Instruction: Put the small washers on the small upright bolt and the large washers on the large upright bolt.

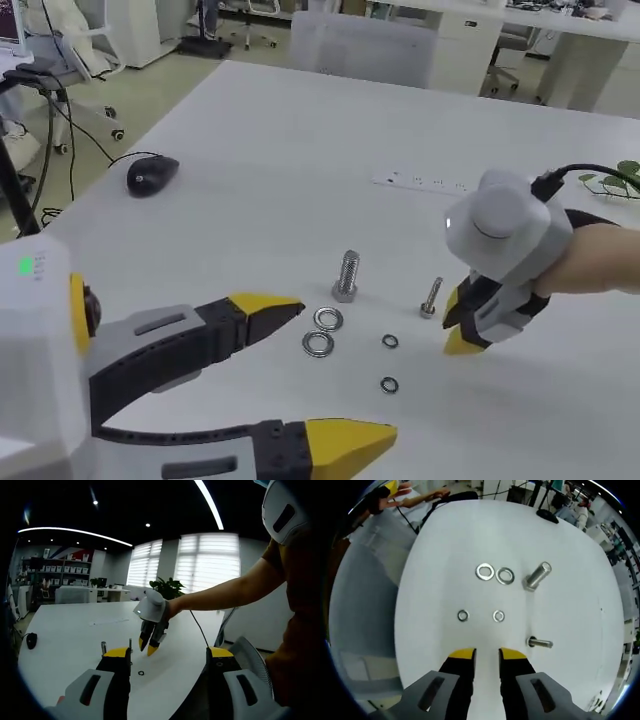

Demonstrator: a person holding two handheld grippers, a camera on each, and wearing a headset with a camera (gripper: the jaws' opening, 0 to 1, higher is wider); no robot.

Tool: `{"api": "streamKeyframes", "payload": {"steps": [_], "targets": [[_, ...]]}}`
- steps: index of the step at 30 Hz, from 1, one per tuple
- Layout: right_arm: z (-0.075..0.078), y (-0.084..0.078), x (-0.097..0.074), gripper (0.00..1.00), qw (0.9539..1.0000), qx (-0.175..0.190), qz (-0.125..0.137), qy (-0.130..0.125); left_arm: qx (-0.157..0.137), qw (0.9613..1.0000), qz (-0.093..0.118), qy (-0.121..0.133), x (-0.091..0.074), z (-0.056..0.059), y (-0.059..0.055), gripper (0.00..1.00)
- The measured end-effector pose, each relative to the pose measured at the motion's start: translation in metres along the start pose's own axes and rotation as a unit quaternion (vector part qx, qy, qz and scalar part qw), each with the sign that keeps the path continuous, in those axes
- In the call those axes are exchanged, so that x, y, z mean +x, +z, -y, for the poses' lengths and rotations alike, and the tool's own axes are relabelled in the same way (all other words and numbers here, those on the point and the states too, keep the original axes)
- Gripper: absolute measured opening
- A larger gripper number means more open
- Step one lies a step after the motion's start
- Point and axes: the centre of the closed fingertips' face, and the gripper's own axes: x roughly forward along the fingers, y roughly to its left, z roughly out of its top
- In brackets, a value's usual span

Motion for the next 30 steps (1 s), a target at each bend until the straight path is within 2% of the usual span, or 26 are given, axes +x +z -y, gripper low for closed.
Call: {"api": "streamKeyframes", "payload": {"steps": [7,13,20,26,30], "targets": [[-0.021,0.021,0.018,0.19,0.9997,-0.011,0.011,0.019,0.002,1.0000,-0.001,-0.005,-0.006,0.008,0.000,0.60],[-0.026,0.031,0.036,0.20,0.9993,-0.021,0.014,0.026,0.002,1.0000,-0.001,-0.001,-0.012,0.011,-0.001,0.60],[-0.026,0.033,0.042,0.21,0.9990,-0.031,0.008,0.031,0.003,1.0000,0.002,0.008,-0.018,0.013,0.003,0.60],[-0.026,0.031,0.047,0.22,0.9989,-0.029,0.007,0.036,0.004,0.9999,-0.002,0.010,-0.018,0.012,0.001,0.60],[-0.026,0.031,0.046,0.22,0.9989,-0.021,0.018,0.038,0.004,0.9999,-0.001,0.012,-0.018,0.015,0.004,0.60]]}}
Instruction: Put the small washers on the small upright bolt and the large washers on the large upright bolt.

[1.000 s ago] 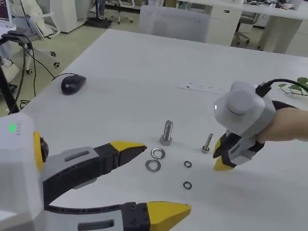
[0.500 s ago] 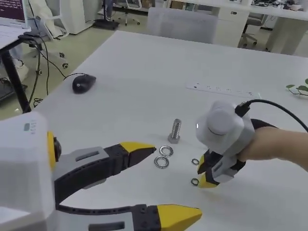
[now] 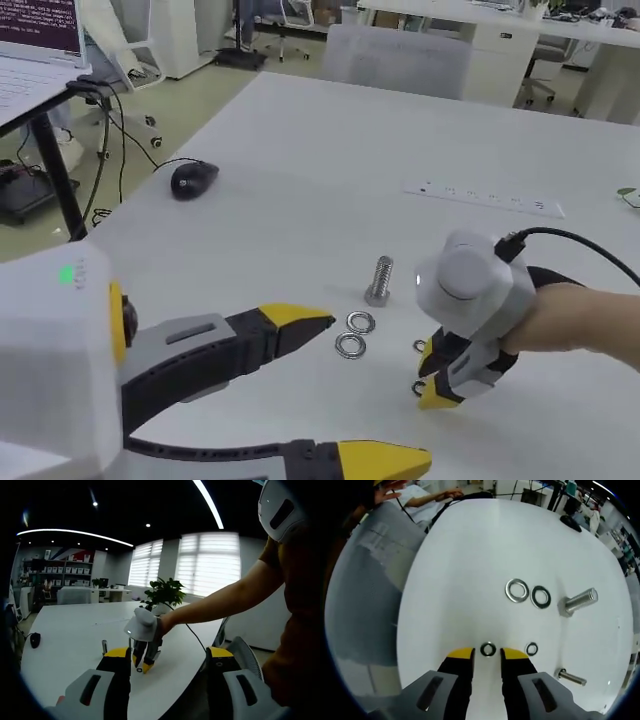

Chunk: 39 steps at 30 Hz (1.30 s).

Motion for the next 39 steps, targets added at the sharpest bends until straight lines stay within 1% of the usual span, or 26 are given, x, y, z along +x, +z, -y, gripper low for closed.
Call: {"api": "streamKeyframes", "payload": {"steps": [2,7,11,16,20,23,26,27,28,31,34,39], "targets": [[0.000,0.000,0.000,0.22,1.0000,0.002,0.002,-0.001,0.000,1.0000,0.001,0.001,0.000,0.000,0.000,0.60],[-0.002,0.000,0.001,0.20,0.9999,-0.010,-0.003,-0.002,0.001,1.0000,0.002,0.002,0.000,-0.001,0.000,0.60],[0.000,0.001,0.001,0.18,1.0000,-0.004,-0.001,-0.004,0.002,1.0000,0.005,0.004,0.000,-0.001,0.000,0.60],[0.001,0.001,0.001,0.15,1.0000,-0.004,-0.002,-0.008,0.005,1.0000,0.000,0.003,0.001,0.000,-0.002,0.60],[0.000,0.000,0.002,0.13,0.9999,0.001,-0.006,-0.008,0.004,1.0000,0.003,0.004,0.001,0.001,-0.002,0.60],[-0.002,0.001,0.001,0.13,0.9999,-0.005,-0.008,-0.011,0.004,1.0000,0.002,0.003,0.001,0.002,-0.003,0.60],[-0.001,0.000,0.000,0.12,0.9999,0.007,-0.003,-0.011,0.004,1.0000,0.001,0.003,0.001,0.002,-0.003,0.60],[-0.001,-0.002,0.000,0.12,0.9999,0.009,-0.007,-0.011,0.004,1.0000,0.002,0.003,0.001,0.003,-0.003,0.60],[0.000,-0.006,-0.002,0.12,0.9998,0.006,-0.017,-0.013,0.004,1.0000,0.003,0.003,0.001,0.002,-0.002,0.60],[0.001,-0.011,-0.011,0.12,0.9998,0.010,-0.015,-0.011,0.005,1.0000,0.001,0.004,0.001,0.003,-0.003,0.60],[0.009,-0.017,-0.024,0.12,0.9996,0.013,-0.017,-0.020,0.005,1.0000,0.001,0.001,0.002,0.004,-0.002,0.60],[0.025,-0.027,-0.040,0.12,0.9989,0.021,-0.024,-0.036,0.005,1.0000,-0.002,-0.002,0.005,0.004,-0.003,0.59]]}}
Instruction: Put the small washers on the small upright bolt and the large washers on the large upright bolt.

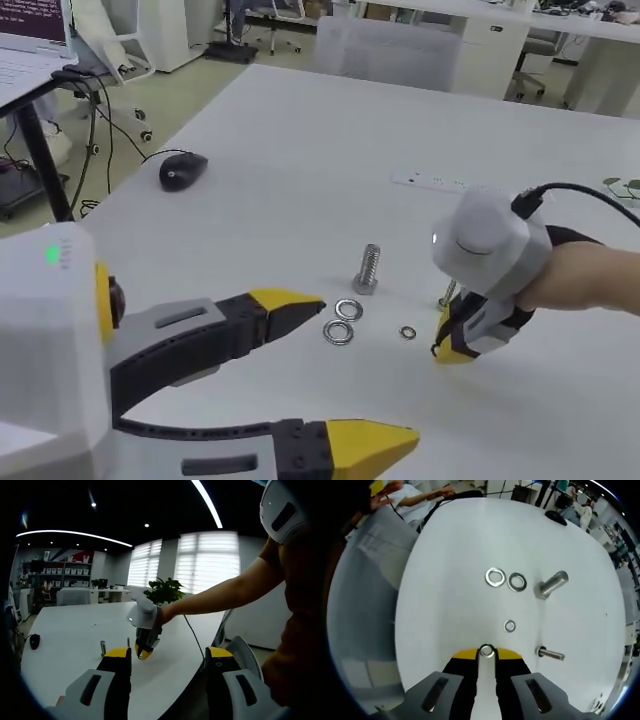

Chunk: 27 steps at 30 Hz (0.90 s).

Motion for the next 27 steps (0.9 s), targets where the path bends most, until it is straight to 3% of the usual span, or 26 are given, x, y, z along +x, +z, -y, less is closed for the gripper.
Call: {"api": "streamKeyframes", "payload": {"steps": [11,21,27], "targets": [[0.028,-0.012,-0.026,0.12,0.9995,0.014,-0.006,-0.029,-0.002,1.0000,0.000,-0.003,0.006,-0.002,0.001,0.59],[0.062,-0.008,-0.048,0.12,0.9980,0.015,-0.001,-0.061,-0.003,1.0000,-0.004,-0.001,0.010,-0.005,0.000,0.59],[0.075,-0.002,-0.049,0.12,0.9978,0.009,-0.001,-0.066,-0.006,0.9999,-0.007,0.004,0.012,-0.008,-0.003,0.59]]}}
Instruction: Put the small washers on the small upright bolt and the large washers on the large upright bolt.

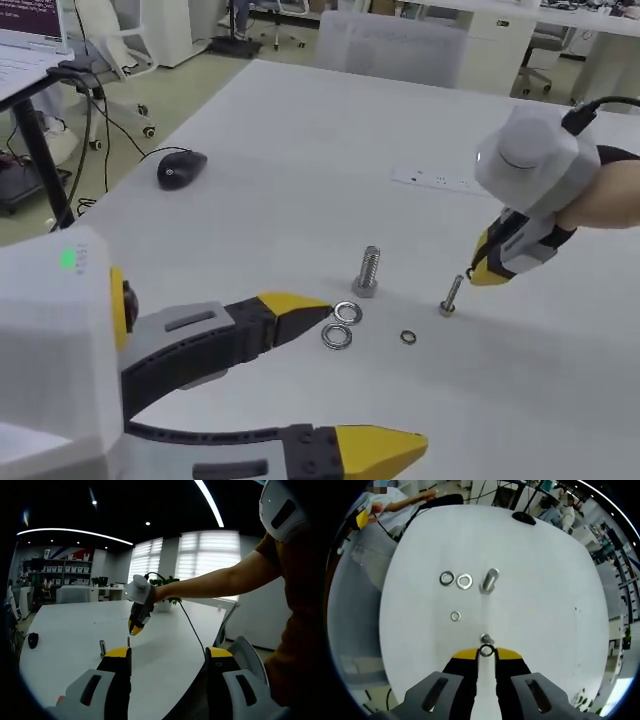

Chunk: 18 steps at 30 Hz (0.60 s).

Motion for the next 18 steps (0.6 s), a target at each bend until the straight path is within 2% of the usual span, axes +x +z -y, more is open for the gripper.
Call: {"api": "streamKeyframes", "payload": {"steps": [7,11,18], "targets": [[0.011,-0.002,0.010,0.12,0.9999,-0.005,-0.009,0.008,-0.003,1.0000,-0.001,0.006,0.002,-0.002,0.000,0.59],[0.007,-0.003,0.014,0.12,0.9996,-0.009,-0.017,0.019,-0.005,1.0000,0.002,0.007,0.002,-0.004,0.001,0.59],[0.009,-0.003,0.020,0.12,0.9995,-0.016,-0.022,0.018,-0.009,0.9999,0.001,0.008,0.004,-0.007,-0.002,0.59]]}}
